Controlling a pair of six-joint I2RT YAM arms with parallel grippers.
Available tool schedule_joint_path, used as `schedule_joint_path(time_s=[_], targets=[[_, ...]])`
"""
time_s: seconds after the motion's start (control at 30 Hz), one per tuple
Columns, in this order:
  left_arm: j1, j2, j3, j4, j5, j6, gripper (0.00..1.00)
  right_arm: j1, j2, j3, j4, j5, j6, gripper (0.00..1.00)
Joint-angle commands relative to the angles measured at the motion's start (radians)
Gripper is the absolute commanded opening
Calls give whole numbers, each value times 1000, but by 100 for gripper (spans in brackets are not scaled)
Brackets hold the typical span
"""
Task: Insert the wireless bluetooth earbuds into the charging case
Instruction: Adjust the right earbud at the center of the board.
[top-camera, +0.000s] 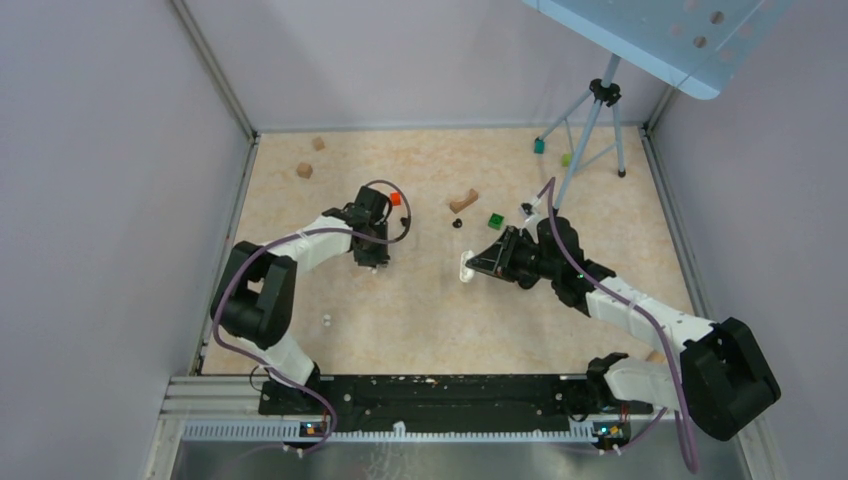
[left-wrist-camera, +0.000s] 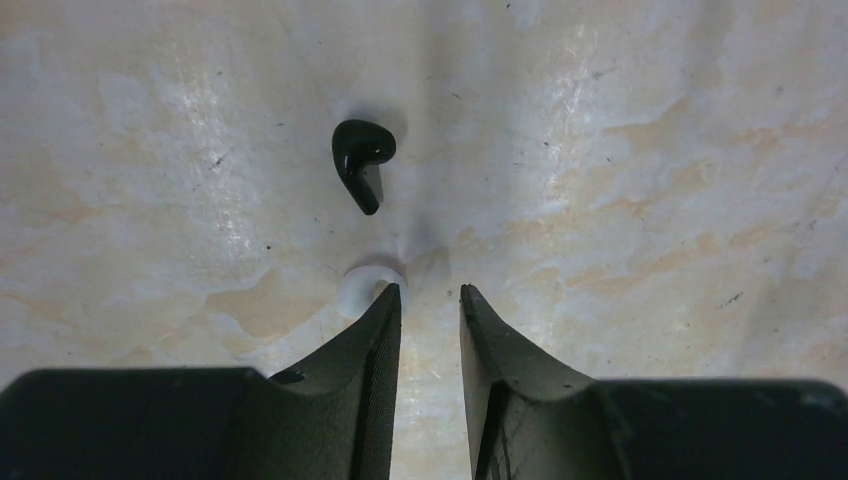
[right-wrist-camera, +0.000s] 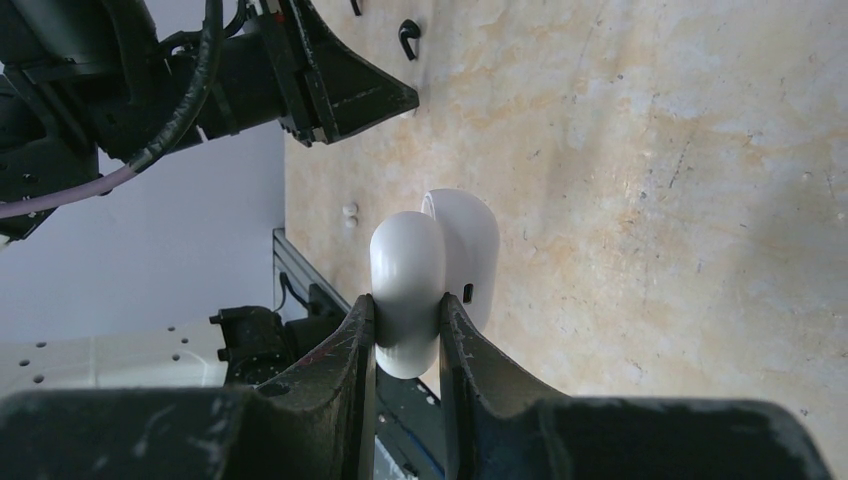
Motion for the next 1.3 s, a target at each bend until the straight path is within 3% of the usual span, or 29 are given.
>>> schedule_joint_path(time_s=[0.0, 0.33, 1.27], targets=[[-6, 29, 38, -25, -82, -8, 33, -8, -22, 32, 20, 6, -18, 0], [-6, -4, 10, -45, -156, -19, 33, -8, -5, 41, 28, 1, -21, 0], [-5, -106, -74, -75, -164, -75, 26, -8, 4, 43, 33, -6, -19, 0]])
